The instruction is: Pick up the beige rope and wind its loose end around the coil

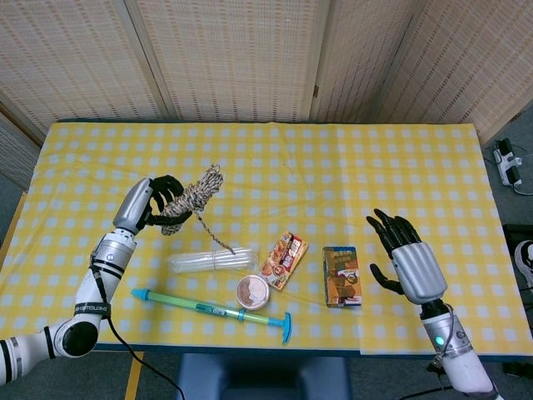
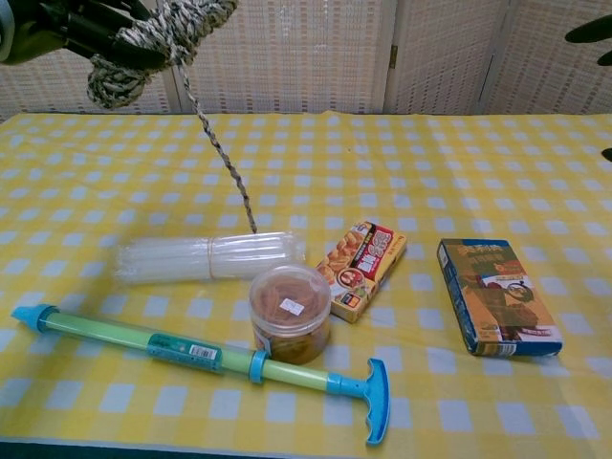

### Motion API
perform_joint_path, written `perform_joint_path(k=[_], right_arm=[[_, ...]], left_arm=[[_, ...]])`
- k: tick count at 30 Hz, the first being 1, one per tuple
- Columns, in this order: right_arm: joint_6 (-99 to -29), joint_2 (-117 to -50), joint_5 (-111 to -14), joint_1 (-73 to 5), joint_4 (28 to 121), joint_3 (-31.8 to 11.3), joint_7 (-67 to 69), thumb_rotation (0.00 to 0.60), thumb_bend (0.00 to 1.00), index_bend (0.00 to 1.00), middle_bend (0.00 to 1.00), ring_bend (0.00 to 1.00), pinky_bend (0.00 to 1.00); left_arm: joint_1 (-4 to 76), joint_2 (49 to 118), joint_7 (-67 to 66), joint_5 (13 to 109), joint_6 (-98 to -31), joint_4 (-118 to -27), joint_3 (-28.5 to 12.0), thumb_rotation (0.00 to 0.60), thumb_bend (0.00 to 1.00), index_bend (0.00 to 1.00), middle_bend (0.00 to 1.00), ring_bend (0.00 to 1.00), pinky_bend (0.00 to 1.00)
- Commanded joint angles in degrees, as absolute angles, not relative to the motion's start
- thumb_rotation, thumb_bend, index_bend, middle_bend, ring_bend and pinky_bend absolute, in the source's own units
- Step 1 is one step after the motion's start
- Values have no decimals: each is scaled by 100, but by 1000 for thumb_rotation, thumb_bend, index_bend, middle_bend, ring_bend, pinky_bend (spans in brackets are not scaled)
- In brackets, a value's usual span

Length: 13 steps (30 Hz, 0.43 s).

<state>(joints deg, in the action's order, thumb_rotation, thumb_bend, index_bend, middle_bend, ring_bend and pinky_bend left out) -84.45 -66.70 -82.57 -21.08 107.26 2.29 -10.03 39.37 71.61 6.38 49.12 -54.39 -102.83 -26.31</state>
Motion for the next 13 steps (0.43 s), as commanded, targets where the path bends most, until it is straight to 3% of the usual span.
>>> perform_joint_path(k=[1,13], right_arm=[[-8804,-6504,-8526,-1654,10369,496,-652,600,406,0,66,97,98],[-9529,-6639,-8749,-613,9406,688,197,600,407,0,57,57,98]], left_arm=[[3880,7114,725,5025,-5452,-10271,-2557,600,293,637,645,592,660],[3842,7107,996,5234,-5468,-10243,-2424,600,294,638,645,592,660]])
